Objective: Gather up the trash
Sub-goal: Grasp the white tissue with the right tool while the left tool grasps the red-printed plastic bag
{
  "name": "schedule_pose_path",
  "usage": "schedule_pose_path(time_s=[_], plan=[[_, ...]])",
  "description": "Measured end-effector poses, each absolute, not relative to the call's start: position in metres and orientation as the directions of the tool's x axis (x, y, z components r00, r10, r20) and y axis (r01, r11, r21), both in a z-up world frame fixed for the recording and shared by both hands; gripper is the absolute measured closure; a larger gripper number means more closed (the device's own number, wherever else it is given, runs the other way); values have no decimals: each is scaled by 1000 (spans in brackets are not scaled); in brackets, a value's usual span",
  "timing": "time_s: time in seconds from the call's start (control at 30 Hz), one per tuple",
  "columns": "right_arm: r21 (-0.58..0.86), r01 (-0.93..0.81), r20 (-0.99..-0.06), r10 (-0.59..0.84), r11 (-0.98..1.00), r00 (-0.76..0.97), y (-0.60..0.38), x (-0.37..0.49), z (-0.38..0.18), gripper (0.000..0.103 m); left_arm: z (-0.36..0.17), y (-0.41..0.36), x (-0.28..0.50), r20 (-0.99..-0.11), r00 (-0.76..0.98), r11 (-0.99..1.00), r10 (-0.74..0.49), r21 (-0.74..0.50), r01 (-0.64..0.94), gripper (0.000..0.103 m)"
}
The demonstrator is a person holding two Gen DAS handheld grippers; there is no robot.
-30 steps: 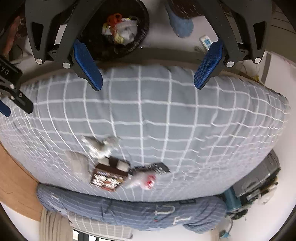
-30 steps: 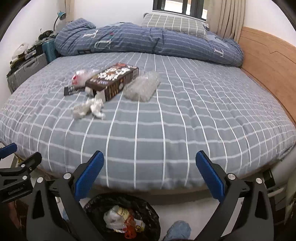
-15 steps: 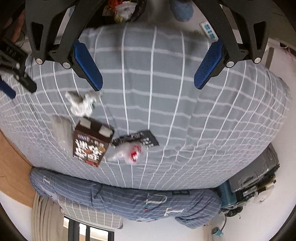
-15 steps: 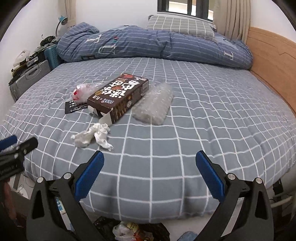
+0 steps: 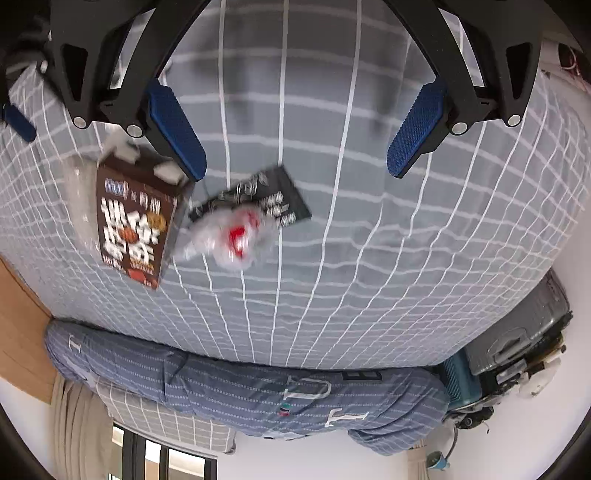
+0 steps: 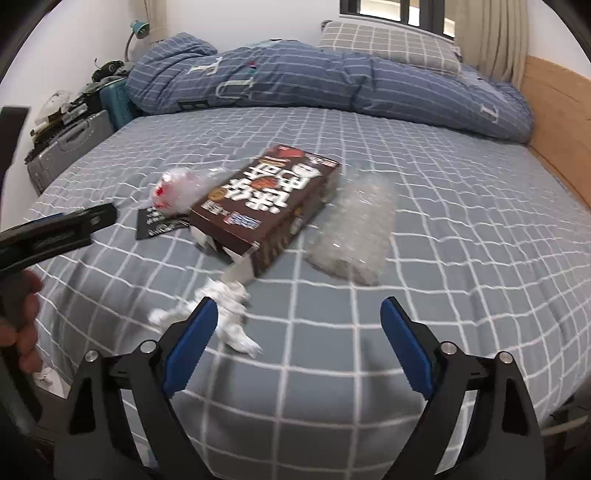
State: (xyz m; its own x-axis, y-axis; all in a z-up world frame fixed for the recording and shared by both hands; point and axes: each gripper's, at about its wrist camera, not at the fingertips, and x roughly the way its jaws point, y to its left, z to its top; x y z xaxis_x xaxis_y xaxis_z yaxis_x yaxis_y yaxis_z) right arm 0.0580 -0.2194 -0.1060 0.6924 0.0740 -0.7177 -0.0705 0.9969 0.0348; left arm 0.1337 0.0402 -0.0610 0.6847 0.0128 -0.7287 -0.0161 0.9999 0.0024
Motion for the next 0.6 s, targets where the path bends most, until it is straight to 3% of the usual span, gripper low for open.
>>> schedule_pose_path(time_s=[0.6], plan=[[86, -209, -760, 199, 974, 618, -178, 85, -123, 40, -81, 17, 215, -754, 656, 1000, -29, -15, 27, 7]])
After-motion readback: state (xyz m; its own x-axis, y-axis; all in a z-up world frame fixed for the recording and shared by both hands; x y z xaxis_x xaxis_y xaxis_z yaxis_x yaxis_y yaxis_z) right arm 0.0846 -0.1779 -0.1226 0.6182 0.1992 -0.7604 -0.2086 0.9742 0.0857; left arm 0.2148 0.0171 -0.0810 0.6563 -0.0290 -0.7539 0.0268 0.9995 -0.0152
